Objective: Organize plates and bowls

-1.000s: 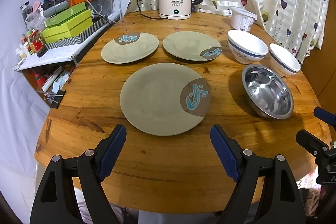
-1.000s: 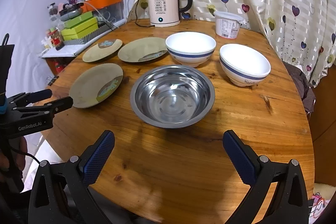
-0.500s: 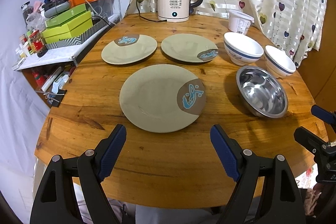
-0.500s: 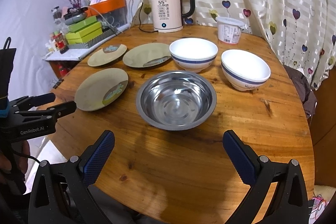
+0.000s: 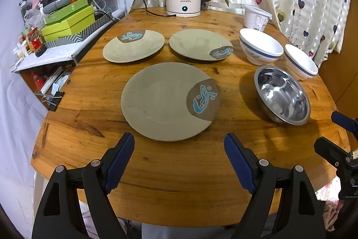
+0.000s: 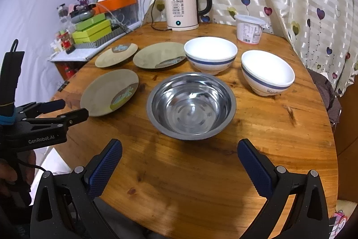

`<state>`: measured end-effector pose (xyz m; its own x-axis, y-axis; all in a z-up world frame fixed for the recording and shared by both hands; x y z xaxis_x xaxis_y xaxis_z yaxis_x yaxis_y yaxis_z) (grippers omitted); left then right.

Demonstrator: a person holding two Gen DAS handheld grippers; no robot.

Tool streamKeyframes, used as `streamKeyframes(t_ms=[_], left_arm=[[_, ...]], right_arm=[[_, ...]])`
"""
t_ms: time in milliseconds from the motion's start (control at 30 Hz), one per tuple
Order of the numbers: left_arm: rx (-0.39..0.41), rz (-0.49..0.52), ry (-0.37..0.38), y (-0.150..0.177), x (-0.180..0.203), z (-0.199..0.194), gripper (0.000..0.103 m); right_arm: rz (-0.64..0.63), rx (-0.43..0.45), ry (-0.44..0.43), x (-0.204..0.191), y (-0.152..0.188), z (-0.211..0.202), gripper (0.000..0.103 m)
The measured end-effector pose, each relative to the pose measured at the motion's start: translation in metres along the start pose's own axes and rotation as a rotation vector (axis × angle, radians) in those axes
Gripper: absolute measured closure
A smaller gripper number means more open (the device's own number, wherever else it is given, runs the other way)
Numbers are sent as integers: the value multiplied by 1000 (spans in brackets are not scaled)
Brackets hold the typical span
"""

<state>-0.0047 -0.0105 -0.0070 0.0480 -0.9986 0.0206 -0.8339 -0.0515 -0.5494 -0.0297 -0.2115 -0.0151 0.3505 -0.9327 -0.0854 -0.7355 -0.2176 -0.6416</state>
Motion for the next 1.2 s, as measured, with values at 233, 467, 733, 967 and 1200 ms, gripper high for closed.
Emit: streamKeyframes(t_ms=[233,467,733,967,1200], left_arm=[[7,-1,1,-3,-2,0,20],[4,-21,38,-3,-6,1,20],[-27,-14,50,-1,-6,8,20],[-21,-16,78,0,-6,8,20],[-22,-18,82,0,-6,8,20]], right_arm=[[3,-3,3,2,-1,3,0],[2,-5,4,2,-2,4,0],[4,-4,4,2,-2,3,0],[0,22,10,2,-5,2,0],[4,20,13,5,-5,3,0]])
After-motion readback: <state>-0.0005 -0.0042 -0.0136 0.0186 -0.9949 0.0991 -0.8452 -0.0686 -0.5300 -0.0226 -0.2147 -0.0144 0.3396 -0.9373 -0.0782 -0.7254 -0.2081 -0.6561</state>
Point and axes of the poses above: each gripper's, at about its wrist camera, not at the fingertips, and z roughly the way its jaws point, x to its right, y to its underside, the point moved 1 cm from there along z, roughly the way its jaws point, and after that the axes turned 5 degrees about -x, right-handed, at the moved point
